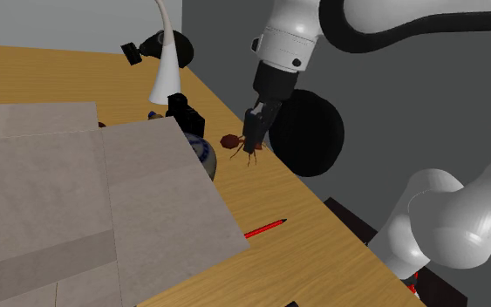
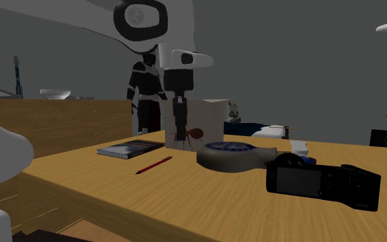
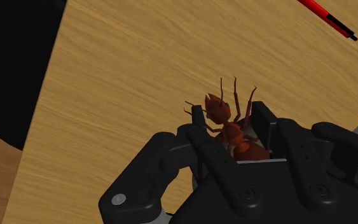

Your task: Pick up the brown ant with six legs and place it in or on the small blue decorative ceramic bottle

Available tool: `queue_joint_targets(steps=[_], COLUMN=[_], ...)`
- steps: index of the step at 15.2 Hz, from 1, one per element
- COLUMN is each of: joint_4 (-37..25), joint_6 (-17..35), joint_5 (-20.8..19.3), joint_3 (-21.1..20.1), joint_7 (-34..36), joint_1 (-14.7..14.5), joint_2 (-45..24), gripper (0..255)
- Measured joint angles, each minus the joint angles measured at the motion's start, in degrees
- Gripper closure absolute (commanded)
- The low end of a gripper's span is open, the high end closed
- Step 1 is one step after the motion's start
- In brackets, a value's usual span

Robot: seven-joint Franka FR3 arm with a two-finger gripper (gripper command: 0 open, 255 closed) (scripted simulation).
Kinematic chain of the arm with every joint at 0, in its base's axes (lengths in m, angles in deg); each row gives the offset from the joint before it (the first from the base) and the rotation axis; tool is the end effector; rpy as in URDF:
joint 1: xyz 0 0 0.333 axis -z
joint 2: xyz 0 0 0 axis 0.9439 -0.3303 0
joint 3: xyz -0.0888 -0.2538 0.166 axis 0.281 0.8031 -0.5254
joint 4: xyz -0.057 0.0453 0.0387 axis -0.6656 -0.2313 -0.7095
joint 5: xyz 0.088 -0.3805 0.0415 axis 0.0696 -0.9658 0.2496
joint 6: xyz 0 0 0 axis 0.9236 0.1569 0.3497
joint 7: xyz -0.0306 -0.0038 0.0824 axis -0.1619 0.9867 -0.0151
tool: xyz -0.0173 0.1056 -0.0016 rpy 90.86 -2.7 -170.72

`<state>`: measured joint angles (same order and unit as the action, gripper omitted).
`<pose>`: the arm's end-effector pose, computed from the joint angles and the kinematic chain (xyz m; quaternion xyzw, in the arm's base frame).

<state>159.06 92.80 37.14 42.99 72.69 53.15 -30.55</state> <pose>0.3432 0.2368 0.5317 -0.9825 -0.1803 -0.0128 0.0455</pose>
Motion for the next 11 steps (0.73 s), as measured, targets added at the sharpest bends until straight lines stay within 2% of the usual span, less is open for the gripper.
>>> queue_joint_targets(steps=[11], joint_4=[-8.7], joint_6=[-8.5], joint_5=[-0.7], joint_3=[0.7], joint_7=[0.8], joint_1=[0.3], joint_2=[-0.2], gripper=[255])
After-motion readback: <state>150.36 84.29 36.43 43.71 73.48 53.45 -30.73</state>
